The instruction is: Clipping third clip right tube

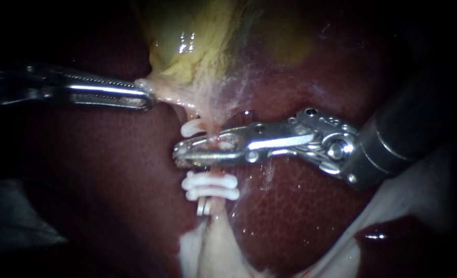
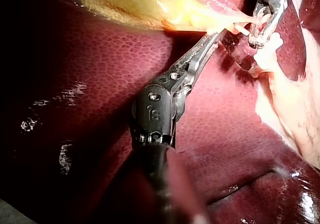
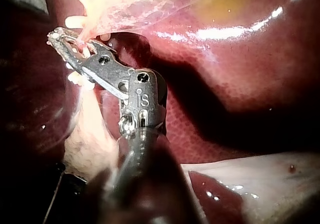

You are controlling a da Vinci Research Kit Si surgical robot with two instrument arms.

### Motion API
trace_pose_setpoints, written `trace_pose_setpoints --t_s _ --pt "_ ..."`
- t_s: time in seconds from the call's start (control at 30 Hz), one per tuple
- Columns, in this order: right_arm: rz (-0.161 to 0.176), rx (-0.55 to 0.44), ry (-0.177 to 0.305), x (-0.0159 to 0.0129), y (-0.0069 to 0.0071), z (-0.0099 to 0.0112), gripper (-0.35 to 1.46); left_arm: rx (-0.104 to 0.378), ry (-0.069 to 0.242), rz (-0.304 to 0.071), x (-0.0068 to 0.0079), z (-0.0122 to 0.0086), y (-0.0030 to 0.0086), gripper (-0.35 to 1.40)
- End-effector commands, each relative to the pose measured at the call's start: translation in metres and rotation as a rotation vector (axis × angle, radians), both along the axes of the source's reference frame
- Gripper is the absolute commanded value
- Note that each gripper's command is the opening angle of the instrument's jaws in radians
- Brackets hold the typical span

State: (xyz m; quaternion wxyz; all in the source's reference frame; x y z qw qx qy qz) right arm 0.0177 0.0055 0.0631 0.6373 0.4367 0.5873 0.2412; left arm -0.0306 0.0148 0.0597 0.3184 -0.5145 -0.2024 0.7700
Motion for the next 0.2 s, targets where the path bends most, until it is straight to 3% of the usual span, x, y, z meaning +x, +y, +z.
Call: trace_pose_setpoints --t_s 0.03,0.17,0.2 --pt "-0.001 0.000 0.000 0.0000 0.0000 0.0000 -0.35 0.000 0.000 0.000 0.0000 0.0000 0.0000 -0.35" --pt "-0.006 -0.001 0.004 0.0001 0.0000 0.0002 -0.35 0.000 0.000 0.000 0.0000 0.0001 0.0000 -0.35" --pt "-0.021 0.000 0.014 0.0001 -0.0001 0.0004 -0.31 0.000 0.000 0.000 -0.0001 0.0001 0.0000 -0.35"
